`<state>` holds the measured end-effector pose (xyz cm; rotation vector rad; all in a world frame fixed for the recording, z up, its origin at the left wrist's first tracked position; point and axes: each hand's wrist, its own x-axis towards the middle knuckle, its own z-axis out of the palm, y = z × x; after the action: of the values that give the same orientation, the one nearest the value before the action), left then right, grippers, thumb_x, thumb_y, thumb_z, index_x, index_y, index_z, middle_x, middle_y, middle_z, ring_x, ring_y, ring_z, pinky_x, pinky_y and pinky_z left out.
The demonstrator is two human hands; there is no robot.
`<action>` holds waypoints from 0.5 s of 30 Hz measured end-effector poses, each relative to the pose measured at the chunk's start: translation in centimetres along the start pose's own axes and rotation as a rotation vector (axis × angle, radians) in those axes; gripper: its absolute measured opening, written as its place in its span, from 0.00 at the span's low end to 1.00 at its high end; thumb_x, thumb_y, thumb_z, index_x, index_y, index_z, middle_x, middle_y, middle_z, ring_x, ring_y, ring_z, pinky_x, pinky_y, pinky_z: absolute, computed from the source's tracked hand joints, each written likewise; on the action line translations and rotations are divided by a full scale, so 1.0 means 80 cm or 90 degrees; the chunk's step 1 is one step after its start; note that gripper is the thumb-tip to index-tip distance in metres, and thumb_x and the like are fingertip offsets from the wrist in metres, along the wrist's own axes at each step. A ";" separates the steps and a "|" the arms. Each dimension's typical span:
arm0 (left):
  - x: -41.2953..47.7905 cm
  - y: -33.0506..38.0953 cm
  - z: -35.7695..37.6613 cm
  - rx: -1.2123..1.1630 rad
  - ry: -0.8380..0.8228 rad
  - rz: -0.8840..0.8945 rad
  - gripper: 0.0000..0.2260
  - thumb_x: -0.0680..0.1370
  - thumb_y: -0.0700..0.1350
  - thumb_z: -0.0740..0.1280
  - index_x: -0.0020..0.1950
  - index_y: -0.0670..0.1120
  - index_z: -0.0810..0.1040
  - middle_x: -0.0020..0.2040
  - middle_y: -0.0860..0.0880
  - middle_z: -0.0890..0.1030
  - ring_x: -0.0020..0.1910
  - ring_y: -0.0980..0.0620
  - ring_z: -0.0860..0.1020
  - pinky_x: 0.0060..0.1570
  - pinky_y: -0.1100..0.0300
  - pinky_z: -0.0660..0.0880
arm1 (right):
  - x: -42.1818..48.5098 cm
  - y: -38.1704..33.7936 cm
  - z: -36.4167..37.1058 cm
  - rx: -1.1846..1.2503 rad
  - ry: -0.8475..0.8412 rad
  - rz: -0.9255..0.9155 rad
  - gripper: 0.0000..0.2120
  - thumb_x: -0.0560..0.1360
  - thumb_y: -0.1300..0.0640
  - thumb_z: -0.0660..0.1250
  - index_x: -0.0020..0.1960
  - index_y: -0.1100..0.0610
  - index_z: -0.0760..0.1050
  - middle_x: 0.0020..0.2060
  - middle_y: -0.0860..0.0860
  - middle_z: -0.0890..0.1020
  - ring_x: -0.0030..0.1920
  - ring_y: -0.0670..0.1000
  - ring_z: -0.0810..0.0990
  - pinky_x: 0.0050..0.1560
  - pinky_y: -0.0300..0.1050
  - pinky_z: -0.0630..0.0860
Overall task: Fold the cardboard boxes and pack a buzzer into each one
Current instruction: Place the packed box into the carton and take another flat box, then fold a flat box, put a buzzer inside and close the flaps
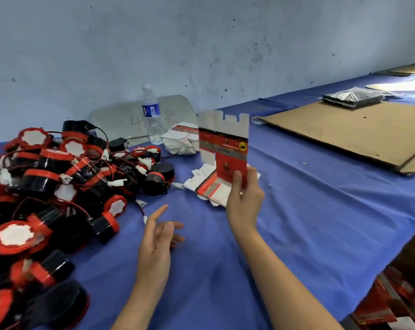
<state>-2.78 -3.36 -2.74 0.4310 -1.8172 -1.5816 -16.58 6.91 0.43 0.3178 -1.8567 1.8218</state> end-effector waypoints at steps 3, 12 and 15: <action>-0.001 0.007 0.002 -0.004 0.039 0.023 0.22 0.78 0.56 0.65 0.69 0.67 0.62 0.61 0.55 0.77 0.51 0.57 0.80 0.50 0.59 0.76 | -0.003 -0.018 -0.003 0.259 -0.121 0.207 0.09 0.76 0.66 0.59 0.39 0.58 0.73 0.31 0.45 0.75 0.33 0.45 0.70 0.35 0.37 0.69; -0.002 0.000 0.002 0.006 0.062 0.036 0.34 0.81 0.37 0.62 0.75 0.65 0.48 0.59 0.66 0.76 0.52 0.69 0.77 0.55 0.66 0.73 | -0.038 -0.022 0.010 0.028 -0.426 0.192 0.19 0.76 0.62 0.61 0.64 0.50 0.73 0.53 0.46 0.80 0.51 0.44 0.78 0.54 0.44 0.75; -0.002 0.000 0.005 0.028 0.055 0.033 0.35 0.80 0.33 0.61 0.75 0.66 0.52 0.65 0.51 0.76 0.53 0.64 0.79 0.54 0.68 0.71 | -0.037 -0.018 0.010 -0.073 -0.438 0.114 0.29 0.76 0.55 0.65 0.75 0.50 0.62 0.63 0.44 0.69 0.64 0.44 0.69 0.64 0.39 0.68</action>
<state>-2.92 -2.99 -2.79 0.4613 -1.7862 -1.4694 -13.52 5.48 0.15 0.8432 -2.5021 1.8512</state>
